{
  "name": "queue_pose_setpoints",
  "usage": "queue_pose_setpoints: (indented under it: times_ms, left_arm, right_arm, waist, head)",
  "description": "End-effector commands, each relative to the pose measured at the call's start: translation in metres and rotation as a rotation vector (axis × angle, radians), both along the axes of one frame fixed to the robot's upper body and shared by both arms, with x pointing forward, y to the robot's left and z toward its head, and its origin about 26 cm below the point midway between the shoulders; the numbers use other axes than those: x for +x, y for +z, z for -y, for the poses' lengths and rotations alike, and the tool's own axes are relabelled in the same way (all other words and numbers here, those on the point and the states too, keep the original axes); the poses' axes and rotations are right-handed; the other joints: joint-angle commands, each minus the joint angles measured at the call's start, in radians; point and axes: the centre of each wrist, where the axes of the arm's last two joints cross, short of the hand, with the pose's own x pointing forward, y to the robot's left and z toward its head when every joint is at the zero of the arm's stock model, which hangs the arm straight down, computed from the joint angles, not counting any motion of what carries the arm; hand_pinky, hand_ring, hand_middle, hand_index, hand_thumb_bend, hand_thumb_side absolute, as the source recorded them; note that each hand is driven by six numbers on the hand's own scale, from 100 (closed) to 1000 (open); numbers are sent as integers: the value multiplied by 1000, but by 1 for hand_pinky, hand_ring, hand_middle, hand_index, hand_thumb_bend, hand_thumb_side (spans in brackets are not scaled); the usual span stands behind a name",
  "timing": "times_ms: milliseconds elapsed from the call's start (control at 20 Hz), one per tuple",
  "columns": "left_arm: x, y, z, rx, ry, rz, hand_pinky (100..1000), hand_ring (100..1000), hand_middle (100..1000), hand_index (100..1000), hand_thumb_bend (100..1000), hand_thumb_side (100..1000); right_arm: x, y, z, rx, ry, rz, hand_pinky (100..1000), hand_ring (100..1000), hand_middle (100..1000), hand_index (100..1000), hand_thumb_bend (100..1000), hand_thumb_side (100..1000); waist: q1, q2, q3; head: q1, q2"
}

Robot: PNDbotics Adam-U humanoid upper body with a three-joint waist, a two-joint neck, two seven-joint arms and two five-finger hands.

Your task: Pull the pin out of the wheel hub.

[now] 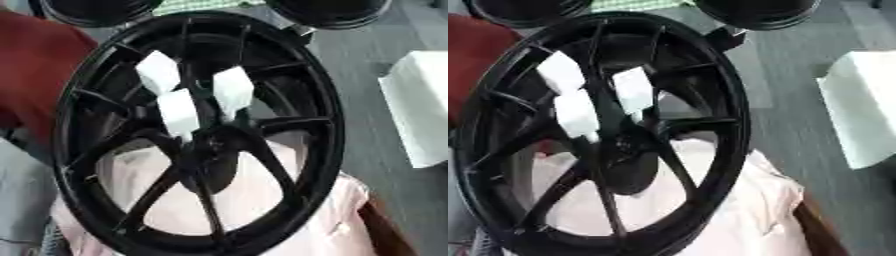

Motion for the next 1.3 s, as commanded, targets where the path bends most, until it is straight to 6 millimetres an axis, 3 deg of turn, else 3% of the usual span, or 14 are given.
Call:
queue_pose_setpoints:
  times_ms: [50,350,800,1050,1300]
  left_arm:
    - [-14,33,-9,88,25,47,775,789,760,812,548,745]
    - [-22,50,-5,226,15,45,779,796,778,827,574,713]
    - [-37,73,29,603,-120,39,794,808,782,833,596,675]
    - [-46,85,49,828,-213,35,801,808,782,845,578,700]
    - [-57,90,63,1062,-264,-78,808,812,791,859,533,753]
  right_arm:
    - [-8,13,6,-16,-20,35,836,764,679,733,100,483]
    - [-9,13,7,-16,-24,37,836,764,679,733,100,483]
    - [-10,12,8,-15,-30,39,836,764,680,733,100,482]
    - [-11,12,9,-10,-31,42,836,763,679,732,100,482]
    - [-11,11,11,-18,-42,35,836,764,680,733,100,482]
  waist:
    - [-2,-27,1]
    - [-2,-24,1]
    - [-6,-15,1]
    - [-6,-15,7]
    - [-2,-16,10]
  head:
    - [-5,1]
    - [-9,-3]
    - [-14,-6]
    - [-20,-5]
    - [-28,-6]
